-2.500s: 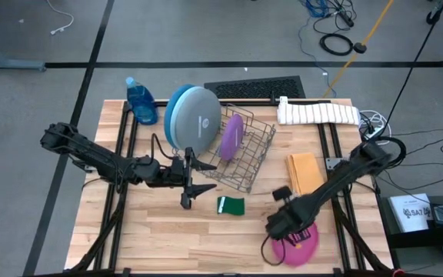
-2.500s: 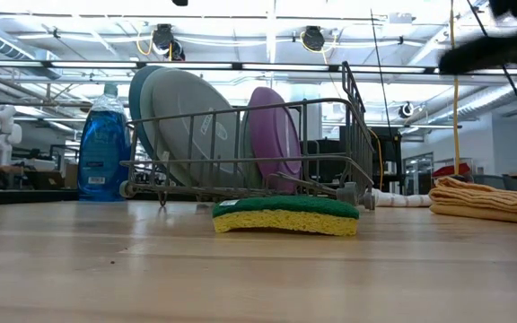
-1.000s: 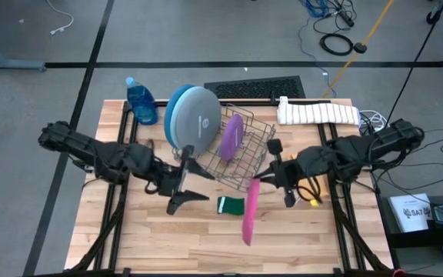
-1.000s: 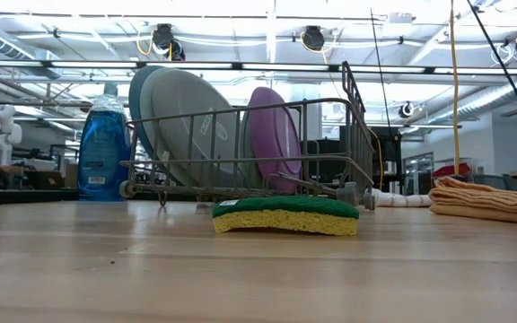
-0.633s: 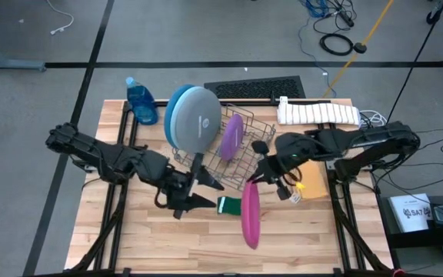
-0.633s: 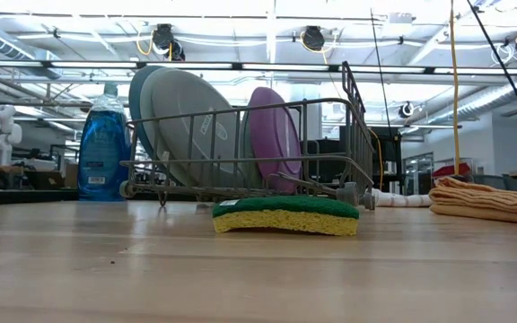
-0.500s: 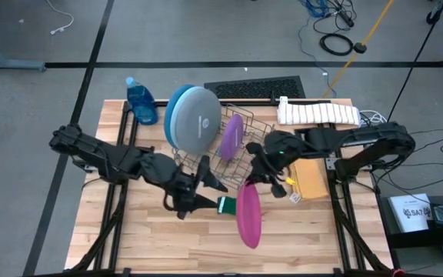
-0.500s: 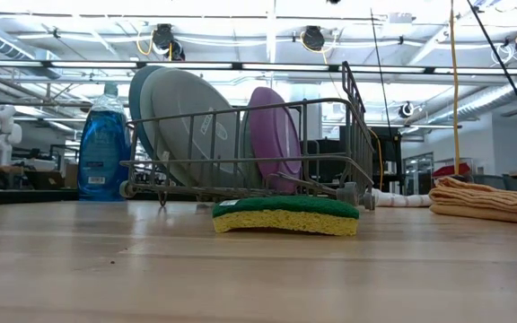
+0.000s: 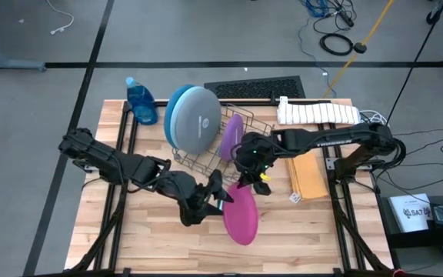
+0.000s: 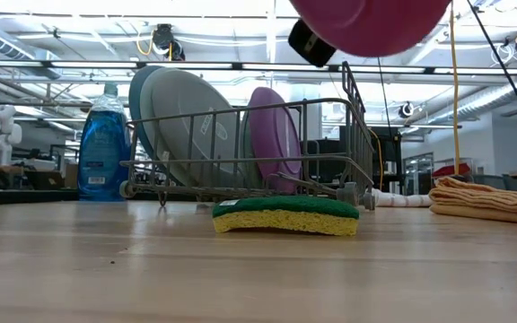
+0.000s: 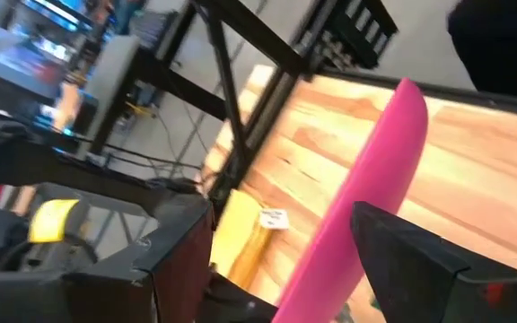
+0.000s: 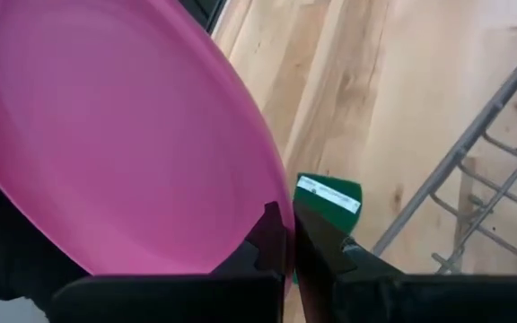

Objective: Sort dishes
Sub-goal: Put the pink plate in the dish rack

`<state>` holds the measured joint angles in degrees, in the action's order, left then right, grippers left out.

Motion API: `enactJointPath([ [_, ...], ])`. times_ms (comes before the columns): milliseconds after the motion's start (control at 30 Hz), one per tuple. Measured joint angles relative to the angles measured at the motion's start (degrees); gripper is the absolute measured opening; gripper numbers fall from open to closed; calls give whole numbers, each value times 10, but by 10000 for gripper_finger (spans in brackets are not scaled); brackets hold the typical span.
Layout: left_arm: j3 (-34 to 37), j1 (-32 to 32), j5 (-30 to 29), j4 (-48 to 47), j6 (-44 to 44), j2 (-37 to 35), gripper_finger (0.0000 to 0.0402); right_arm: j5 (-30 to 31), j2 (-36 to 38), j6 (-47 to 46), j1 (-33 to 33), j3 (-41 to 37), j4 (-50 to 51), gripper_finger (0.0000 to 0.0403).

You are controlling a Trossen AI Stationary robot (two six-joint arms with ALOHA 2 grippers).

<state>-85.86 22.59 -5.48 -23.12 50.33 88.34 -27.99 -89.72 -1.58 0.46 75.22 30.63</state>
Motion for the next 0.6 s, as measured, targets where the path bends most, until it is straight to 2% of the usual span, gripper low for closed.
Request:
enactJointPath([
  [133, 0, 0, 0, -28, -4, 0, 261, -4, -6, -5, -4, -1, -17, 1],
  [433, -1, 0, 1, -56, -5, 0, 213, -7, -13, -21, -5, -1, -30, 1],
  [600, -1, 1, 1, -59, -5, 0, 202, -20, -13, -23, -5, -1, -32, 1],
])
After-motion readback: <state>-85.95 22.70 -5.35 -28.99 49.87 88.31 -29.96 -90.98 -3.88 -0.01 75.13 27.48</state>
